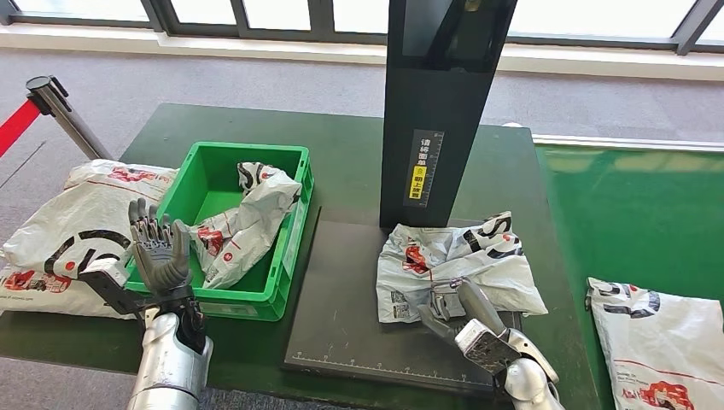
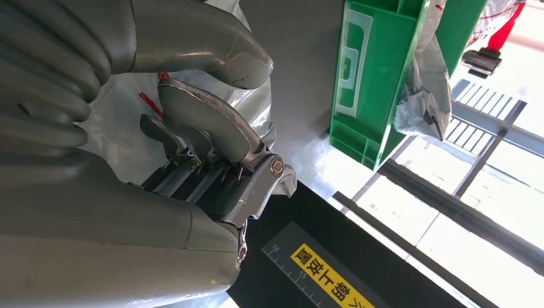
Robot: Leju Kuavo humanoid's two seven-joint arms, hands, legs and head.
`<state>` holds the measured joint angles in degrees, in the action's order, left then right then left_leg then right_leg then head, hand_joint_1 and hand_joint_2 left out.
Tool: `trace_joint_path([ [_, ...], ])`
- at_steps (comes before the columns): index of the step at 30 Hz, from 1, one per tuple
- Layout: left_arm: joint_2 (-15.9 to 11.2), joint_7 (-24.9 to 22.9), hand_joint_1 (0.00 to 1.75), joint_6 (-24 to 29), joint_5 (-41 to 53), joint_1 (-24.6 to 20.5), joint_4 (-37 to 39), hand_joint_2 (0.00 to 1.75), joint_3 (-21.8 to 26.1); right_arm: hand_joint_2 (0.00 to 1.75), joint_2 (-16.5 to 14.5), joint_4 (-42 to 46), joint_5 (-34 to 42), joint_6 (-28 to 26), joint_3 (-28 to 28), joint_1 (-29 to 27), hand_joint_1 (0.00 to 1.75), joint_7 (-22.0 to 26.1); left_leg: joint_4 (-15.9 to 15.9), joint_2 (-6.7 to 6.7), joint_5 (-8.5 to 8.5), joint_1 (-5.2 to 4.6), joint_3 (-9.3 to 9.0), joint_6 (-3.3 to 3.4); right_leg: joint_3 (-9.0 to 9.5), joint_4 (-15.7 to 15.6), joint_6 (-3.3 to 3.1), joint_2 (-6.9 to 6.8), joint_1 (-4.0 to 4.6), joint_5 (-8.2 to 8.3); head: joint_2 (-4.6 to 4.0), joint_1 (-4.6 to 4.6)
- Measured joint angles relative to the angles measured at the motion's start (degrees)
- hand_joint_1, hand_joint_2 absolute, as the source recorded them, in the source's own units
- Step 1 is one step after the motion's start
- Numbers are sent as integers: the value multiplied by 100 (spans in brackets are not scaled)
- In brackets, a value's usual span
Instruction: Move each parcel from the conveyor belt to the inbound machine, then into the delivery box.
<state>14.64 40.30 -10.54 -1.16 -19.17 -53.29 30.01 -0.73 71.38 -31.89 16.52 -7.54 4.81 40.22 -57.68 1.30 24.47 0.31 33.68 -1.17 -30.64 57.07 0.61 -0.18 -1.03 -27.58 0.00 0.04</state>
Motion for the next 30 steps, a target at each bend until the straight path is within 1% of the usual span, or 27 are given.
trace_joint_path([
  [10,0,0,0,0,0,-1,1,175,0,175,5,1,0,0,0,0,175,0,0,0,0,0,0,0,0,0,0,0,0,0,0,0],
  [14,-26,1,0,71,80,-1,-21,175,-10,0,4,19,78,-72,1,-4,0,-2,0,0,-2,1,-1,1,-1,1,0,0,0,1,0,1],
  [15,-50,-4,0,253,272,-1,-77,175,-55,0,-11,76,235,-220,12,-12,0,-3,-4,-5,-5,6,-2,0,-21,2,-1,5,0,5,0,3],
  [16,-19,-23,0,651,671,-41,-125,175,-156,0,-45,176,575,-590,56,2,0,1,-11,-13,-9,8,6,0,-53,2,-4,11,-6,16,0,-3],
  [17,55,-72,0,1243,1214,-136,-153,175,-320,0,-96,279,1012,-1182,120,46,0,6,-19,-21,-20,11,25,5,-88,3,-1,17,-6,31,0,-15],
  [18,214,-173,0,1925,1825,-287,-144,175,-609,0,-159,363,1430,-2002,200,130,0,7,-27,-19,-33,17,55,10,-125,5,3,18,-5,44,0,-24],
  [19,406,-297,0,2568,2381,-469,-92,175,-1017,0,-217,407,1755,-2944,284,239,0,3,-31,-10,-45,17,90,15,-142,6,9,9,-4,56,0,-33],
  [20,543,-412,0,3041,2728,-633,-34,175,-1568,0,-263,408,1882,-3820,341,338,0,-3,-32,0,-55,20,117,20,-148,7,16,2,3,64,0,-32],
  [21,635,-484,0,3343,2888,-766,26,175,-2266,0,-304,408,1900,-4565,382,409,0,-9,-32,4,-57,20,136,21,-146,7,19,2,3,75,0,-27],
  [22,665,-482,0,3501,2872,-855,88,175,-3001,0,-341,411,1861,-5016,413,441,0,-10,-32,-10,-55,15,149,22,-143,5,24,19,-2,88,0,-24],
  [23,656,-433,0,3583,2770,-916,150,175,-3717,0,-373,421,1830,-5200,435,450,0,-5,-33,-31,-52,8,155,25,-143,3,28,44,-7,101,0,-24],
  [24,644,-362,0,3621,2657,-954,207,175,-4323,0,-401,433,1812,-5161,453,446,0,-4,-34,-54,-48,1,158,29,-146,1,32,68,-13,109,0,-26],
  [25,633,-296,0,3632,2579,-969,248,175,-4782,0,-417,445,1799,-4990,467,440,0,-4,-35,-72,-44,-4,160,35,-155,-2,36,85,-18,111,0,-25],
  [26,625,-248,0,3633,2534,-971,276,175,-5101,0,-425,456,1791,-4813,475,437,0,-3,-36,-81,-41,-8,158,39,-161,-3,37,91,-21,110,0,-25],
  [27,619,-215,0,3633,2511,-972,301,175,-5306,0,-433,465,1785,-4696,480,437,0,-3,-37,-84,-39,-9,159,42,-165,-5,38,92,-23,109,0,-26],
  [30,597,-189,0,3638,2471,-978,364,175,-5599,0,-455,479,1784,-4627,499,436,0,-3,-36,-79,-38,-8,162,44,-167,-6,46,86,-21,100,0,-26],
])
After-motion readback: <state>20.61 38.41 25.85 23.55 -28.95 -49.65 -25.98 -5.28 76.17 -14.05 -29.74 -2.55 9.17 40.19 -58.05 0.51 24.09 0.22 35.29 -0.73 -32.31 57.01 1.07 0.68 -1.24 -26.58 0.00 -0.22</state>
